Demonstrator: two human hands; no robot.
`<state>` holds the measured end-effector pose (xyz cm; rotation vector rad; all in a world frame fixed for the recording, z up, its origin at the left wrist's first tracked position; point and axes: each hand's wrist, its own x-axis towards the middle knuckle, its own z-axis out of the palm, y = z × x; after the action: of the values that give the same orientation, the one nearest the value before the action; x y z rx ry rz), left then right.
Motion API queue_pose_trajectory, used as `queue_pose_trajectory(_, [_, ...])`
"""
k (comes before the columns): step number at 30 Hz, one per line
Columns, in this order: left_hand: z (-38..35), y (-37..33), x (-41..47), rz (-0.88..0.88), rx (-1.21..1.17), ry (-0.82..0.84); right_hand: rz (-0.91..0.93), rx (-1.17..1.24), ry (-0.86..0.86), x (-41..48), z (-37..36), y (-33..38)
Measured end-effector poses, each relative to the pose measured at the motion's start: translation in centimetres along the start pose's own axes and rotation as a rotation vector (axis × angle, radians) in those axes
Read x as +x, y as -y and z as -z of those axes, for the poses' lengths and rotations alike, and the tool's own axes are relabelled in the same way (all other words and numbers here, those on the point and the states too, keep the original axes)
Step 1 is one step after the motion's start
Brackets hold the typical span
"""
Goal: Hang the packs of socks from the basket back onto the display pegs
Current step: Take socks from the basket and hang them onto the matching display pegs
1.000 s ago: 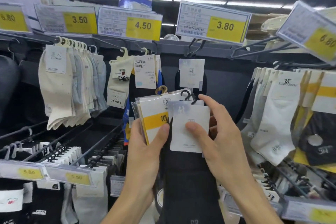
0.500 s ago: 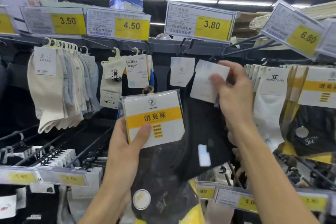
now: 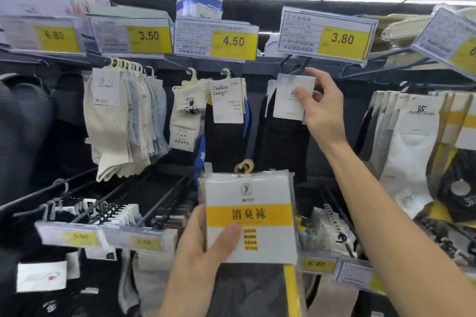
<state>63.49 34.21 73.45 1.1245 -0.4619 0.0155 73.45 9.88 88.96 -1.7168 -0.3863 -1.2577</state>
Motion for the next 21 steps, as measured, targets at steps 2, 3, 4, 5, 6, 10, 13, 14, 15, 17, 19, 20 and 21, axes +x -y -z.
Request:
queue_pose_trajectory(2, [0.6, 0.1, -0.5, 0.005, 0.004, 0.031, 0.017, -0.032, 0.022, 0.1, -0.3, 0.0])
queue_pose_trajectory(3, [0.9, 0.1, -0.8, 0.002, 0.004, 0.030, 0.020, -0.075, 0.041, 0.1, -0.3, -0.1])
queue_pose_trajectory(4, [1.2, 0.1, -0.8, -0.011, 0.007, 0.021, 0.018, -0.125, 0.059, 0.4, -0.1, -0.1])
queue_pose_trajectory(5, [1.6, 0.1, -1.0, -0.020, 0.001, 0.012, 0.004, -0.176, 0.077, 0.4, 0.0, -0.2])
queue_pose_trajectory(6, [2.0, 0.0, -1.4, -0.026, -0.010, 0.010, -0.017, -0.225, 0.096, 0.4, 0.0, -0.1])
queue_pose_trajectory(10, [4.0, -0.3, -3.5, -0.051, 0.023, 0.002, -0.072, -0.507, 0.003, -2.0, -0.1, 1.8])
queue_pose_trajectory(13, [5.8, 0.3, -5.3, -0.067, 0.029, -0.024, 0.111, -0.357, -0.139, -9.5, -0.5, 6.2])
queue_pose_trajectory(14, [6.5, 0.9, -6.0, -0.069, 0.034, -0.027, 0.150, -0.257, -0.118, -13.3, -0.7, 7.6])
queue_pose_trajectory(15, [7.2, 1.5, -6.9, -0.066, 0.040, -0.031, 0.164, -0.179, -0.062, -17.4, -1.1, 8.7])
queue_pose_trajectory(17, [8.8, 3.3, -9.1, -0.022, 0.030, -0.034, 0.094, -0.096, 0.114, -26.1, -2.4, 10.4])
queue_pose_trajectory(19, [10.4, 5.5, -11.5, 0.066, 0.019, -0.037, -0.204, -0.046, 0.235, -34.0, -4.1, 11.0])
queue_pose_trajectory(20, [11.3, 6.8, -12.7, 0.120, 0.034, -0.053, -0.399, -0.023, 0.246, -37.1, -5.0, 11.1])
queue_pose_trajectory(21, [12.1, 8.2, -13.8, 0.189, 0.050, -0.080, -0.575, -0.010, 0.236, -39.7, -5.6, 10.7])
